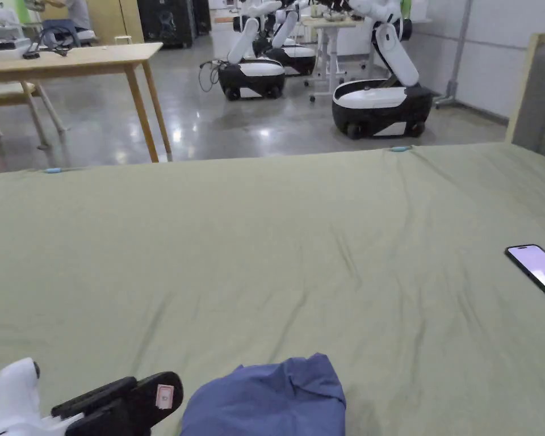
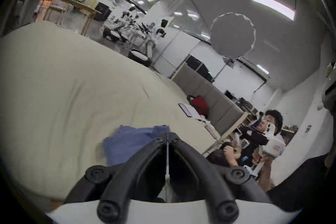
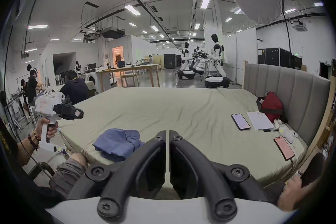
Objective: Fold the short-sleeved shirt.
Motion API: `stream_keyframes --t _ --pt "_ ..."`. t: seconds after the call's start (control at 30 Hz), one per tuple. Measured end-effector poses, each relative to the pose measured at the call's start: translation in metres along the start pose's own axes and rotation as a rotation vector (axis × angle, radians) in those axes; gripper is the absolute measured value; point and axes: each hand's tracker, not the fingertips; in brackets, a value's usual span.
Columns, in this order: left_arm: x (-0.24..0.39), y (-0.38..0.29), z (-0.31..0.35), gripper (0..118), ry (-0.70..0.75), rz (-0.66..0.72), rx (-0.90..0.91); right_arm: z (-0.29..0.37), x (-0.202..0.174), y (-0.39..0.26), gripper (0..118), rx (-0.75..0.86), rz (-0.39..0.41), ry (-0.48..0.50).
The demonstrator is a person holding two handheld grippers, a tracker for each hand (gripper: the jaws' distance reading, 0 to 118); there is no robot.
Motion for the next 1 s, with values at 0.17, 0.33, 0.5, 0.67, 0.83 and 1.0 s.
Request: stream_keyframes --t 0.17,0.33,0.5,0.67,0.83,1.0 --pt "-0.001 -0.013 -0.102 0 -0.036 0.019 -0.194 0.009 -0.006 -0.001 4 0.005 0.008 0.001" --pt "-0.016 -0.045 -0.198 0 0.021 -0.06 -0.38 0.027 -0.003 -0.007 4 0.002 -0.008 -0.03" --pt "-0.021 -0.07 -0.229 0 0.105 -0.057 -0.465 0.04 0.003 -0.012 4 -0.014 -0.032 -0.08" --pt "-0.01 -0.055 -0.206 0 0.071 -0.057 -0.408 0.033 0.006 -0.015 4 -0.024 -0.049 -0.079" --pt "0.011 -0.016 -0.117 0 -0.001 -0.057 -0.198 -0.022 -0.016 -0.005 4 0.008 -0.092 0.092" --pt "-0.003 -0.02 -0.009 0 0.039 -0.007 -0.077 -0.123 -0.043 -0.018 4 -0.027 -0.183 0.364"
